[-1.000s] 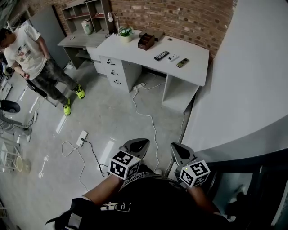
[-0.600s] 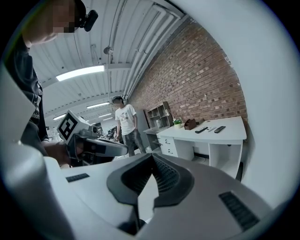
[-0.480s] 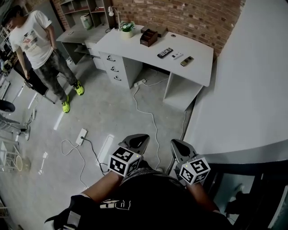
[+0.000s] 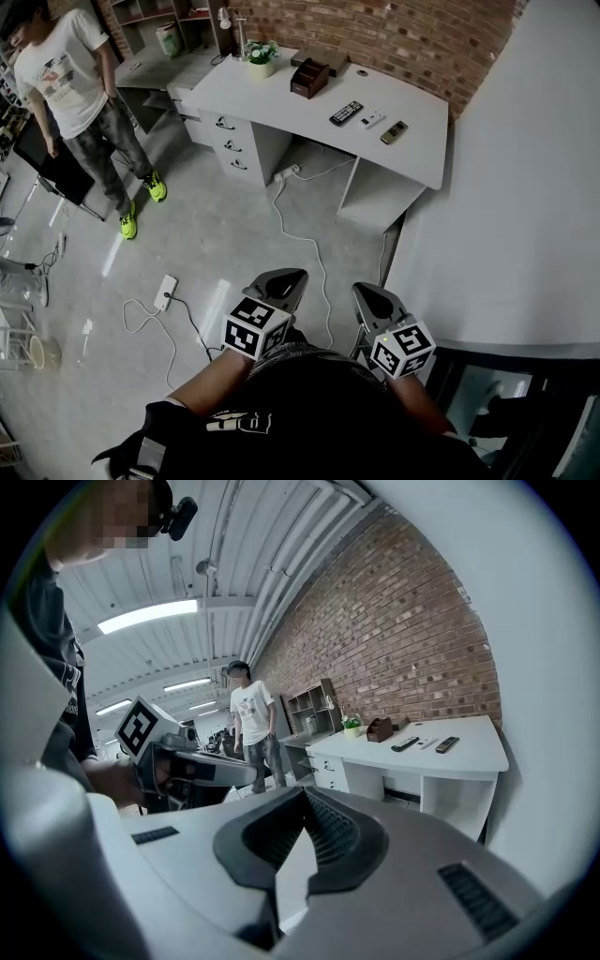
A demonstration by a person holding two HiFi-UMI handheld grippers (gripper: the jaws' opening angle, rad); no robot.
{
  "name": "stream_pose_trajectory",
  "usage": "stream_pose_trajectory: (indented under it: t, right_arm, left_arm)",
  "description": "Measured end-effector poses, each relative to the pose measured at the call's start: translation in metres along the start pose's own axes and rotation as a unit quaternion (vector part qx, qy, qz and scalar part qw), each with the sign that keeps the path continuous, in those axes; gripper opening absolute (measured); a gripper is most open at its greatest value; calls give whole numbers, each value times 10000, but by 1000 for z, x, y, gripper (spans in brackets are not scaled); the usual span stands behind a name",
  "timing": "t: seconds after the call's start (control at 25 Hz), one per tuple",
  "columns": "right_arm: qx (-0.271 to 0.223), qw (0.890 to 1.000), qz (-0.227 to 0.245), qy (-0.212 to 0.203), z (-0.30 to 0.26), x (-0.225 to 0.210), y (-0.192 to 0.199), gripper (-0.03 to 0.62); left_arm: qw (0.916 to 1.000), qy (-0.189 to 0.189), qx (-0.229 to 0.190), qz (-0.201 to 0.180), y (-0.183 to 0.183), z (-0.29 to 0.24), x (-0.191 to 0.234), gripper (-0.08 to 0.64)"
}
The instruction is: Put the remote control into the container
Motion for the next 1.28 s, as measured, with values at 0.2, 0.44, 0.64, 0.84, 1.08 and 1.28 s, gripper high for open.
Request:
stream_pose_trajectory:
  t: [0.2,0.44,0.64,0.84,1.08,1.28]
  right_arm:
    - [32,10000,0,86,-28,6,-18,8]
    - [43,9999,42,89,-65,27,-28,8]
    - [228,9997,68,25,-93,52,-26,8]
    - [369,9992,172,-39,-119,70,-30,8]
    - [462,9983,261,-237,-147,89,-39,8]
    - [509,9972,293,-463,-165,98,-39,8]
  left_arm:
    - [10000,46,-26,-18,-19,4,33,5]
    - [9999,38,-19,-166,-28,22,71,5]
    - [10000,10,-66,-24,-25,44,102,5]
    - [9999,-117,-114,23,-20,64,126,5]
    - [9986,-384,-213,308,-8,88,147,5]
    - [9973,-564,-182,433,4,99,154,5]
Point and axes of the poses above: the fingertips, and each gripper's own axes: z backward along the fingers, x to its left, y out of its underside, the point moved 8 cm from there along z, backward along the fingers, and after that the axes turned 12 degrees about y, right-handed, at the moved point
